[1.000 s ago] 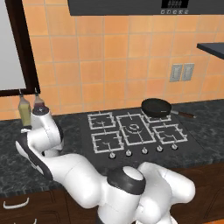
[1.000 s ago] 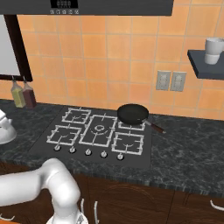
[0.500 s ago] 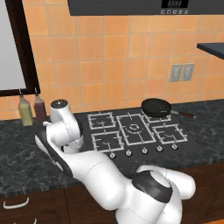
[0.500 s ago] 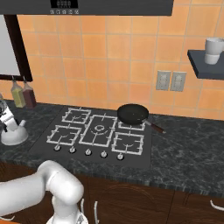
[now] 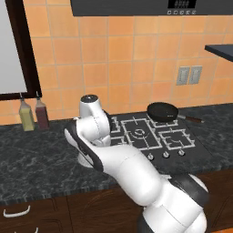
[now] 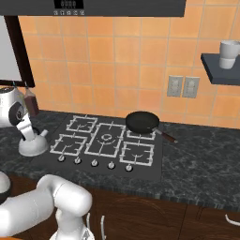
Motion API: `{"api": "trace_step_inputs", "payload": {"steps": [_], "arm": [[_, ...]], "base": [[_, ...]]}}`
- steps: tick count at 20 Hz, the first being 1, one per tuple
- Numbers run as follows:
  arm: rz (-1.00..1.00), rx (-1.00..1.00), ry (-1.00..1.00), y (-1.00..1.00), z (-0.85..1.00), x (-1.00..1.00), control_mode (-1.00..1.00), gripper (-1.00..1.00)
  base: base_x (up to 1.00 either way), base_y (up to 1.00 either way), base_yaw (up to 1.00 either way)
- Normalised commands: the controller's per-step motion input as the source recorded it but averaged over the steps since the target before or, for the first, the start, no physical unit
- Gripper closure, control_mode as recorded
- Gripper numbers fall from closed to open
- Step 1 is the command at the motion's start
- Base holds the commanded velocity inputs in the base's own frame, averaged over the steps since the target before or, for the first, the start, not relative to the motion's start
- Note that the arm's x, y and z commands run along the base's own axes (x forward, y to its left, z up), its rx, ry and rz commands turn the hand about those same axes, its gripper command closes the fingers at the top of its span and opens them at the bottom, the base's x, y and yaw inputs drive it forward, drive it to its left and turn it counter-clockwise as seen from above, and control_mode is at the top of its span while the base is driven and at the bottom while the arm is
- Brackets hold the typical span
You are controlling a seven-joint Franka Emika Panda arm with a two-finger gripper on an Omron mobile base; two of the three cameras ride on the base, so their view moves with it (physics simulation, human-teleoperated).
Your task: Pick the kettle from the counter and place it on a stove burner. Then turn the burner on.
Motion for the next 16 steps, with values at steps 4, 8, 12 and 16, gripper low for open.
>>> {"api": "trace_step_inputs", "payload": {"steps": [4, 8, 12, 16], "arm": [[-0.18, 0.00, 0.04, -0.63, 0.07, 0.00, -1.00, 1.00], [-0.17, 0.00, 0.03, -0.57, 0.00, 0.19, -1.00, 1.00], [-0.13, 0.00, 0.00, -0.37, 0.02, 0.36, -1.00, 1.00], [-0.10, 0.00, 0.00, -0.29, 0.09, 0.32, -1.00, 1.00]], "base": [[0.00, 0.00, 0.00], [0.00, 0.00, 0.00], [0.00, 0.00, 0.00], [0.00, 0.00, 0.00]]}}
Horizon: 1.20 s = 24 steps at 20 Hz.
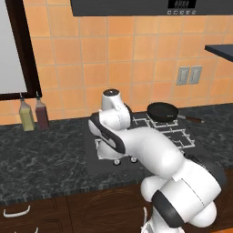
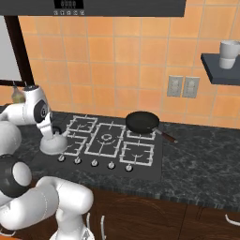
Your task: Pick the kettle from the counter and place it on a stove burner. Then turn the burner on.
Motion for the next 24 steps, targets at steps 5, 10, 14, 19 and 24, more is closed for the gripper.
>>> {"api": "trace_step_inputs", "payload": {"steps": [5, 10, 14, 19, 24], "arm": [[-0.07, 0.00, 0.01, -0.14, 0.04, 0.38, -1.00, 1.00], [-0.03, 0.00, 0.03, -0.01, 0.00, 0.48, -1.00, 1.00], [-0.02, -0.01, 0.00, 0.06, -0.07, 0.52, -1.00, 1.00], [-0.03, -0.02, 0.00, 0.04, -0.17, 0.47, -1.00, 1.00], [-0.05, -0.02, 0.00, 0.01, -0.21, 0.25, -1.00, 1.00]], "base": [[0.00, 0.00, 0.00], [0.00, 0.00, 0.00], [0.00, 0.00, 0.00], [0.00, 0.00, 0.00], [0.00, 0.00, 0.00]]}}
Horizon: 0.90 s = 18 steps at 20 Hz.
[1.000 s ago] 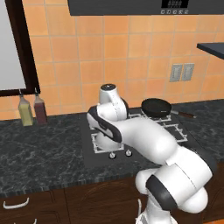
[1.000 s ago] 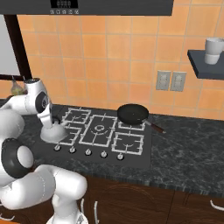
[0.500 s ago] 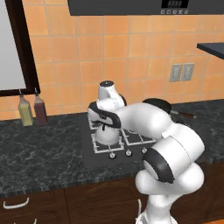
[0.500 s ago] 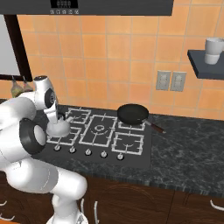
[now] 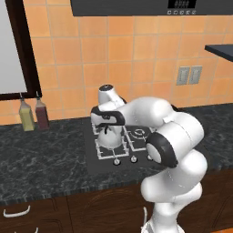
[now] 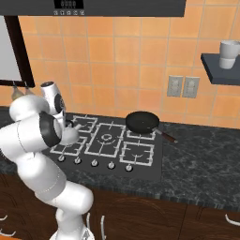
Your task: Pick the kettle from the counter and place it on a stove burner. Then turn the burner on.
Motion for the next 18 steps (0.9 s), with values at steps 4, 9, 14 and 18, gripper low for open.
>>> {"api": "trace_step_inputs", "payload": {"steps": [4, 9, 14, 18], "arm": [[-0.05, -0.02, 0.00, 0.00, -0.19, 0.13, -1.00, 1.00], [-0.05, -0.02, 0.00, 0.00, -0.23, 0.15, -1.00, 1.00], [-0.04, -0.02, 0.00, 0.00, -0.18, 0.11, -1.00, 1.00], [-0.07, 0.00, 0.03, 0.00, -0.20, 0.00, -1.00, 1.00]], "base": [[0.00, 0.00, 0.00], [0.00, 0.00, 0.00], [0.00, 0.00, 0.00], [0.00, 0.00, 0.00]]}}
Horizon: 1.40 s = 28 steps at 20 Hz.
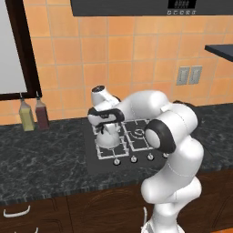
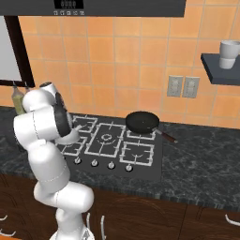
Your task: Pick the kettle from the counter and place it on a stove burner. Then turn the burner on.
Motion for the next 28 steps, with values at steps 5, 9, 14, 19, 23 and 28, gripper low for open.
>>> {"api": "trace_step_inputs", "payload": {"steps": [5, 9, 14, 19, 23, 28], "arm": [[-0.11, 0.00, 0.05, -0.11, -0.25, -0.06, -1.00, -1.00], [-0.09, 0.00, 0.05, -0.21, -0.23, -0.01, -1.00, -1.00], [-0.07, 0.00, 0.04, -0.35, -0.24, -0.05, -1.00, -1.00], [-0.06, 0.00, 0.02, -0.34, -0.24, -0.17, -1.00, -1.00], [-0.01, 0.00, 0.00, -0.12, -0.19, -0.26, -1.00, -1.00], [0.00, 0.00, 0.00, 0.00, -0.20, -0.11, -1.00, -1.00]], "base": [[0.00, 0.00, 0.00], [0.00, 0.00, 0.00], [0.00, 0.00, 0.00], [0.00, 0.00, 0.00], [0.00, 0.00, 0.00], [0.00, 0.00, 0.00]]}}
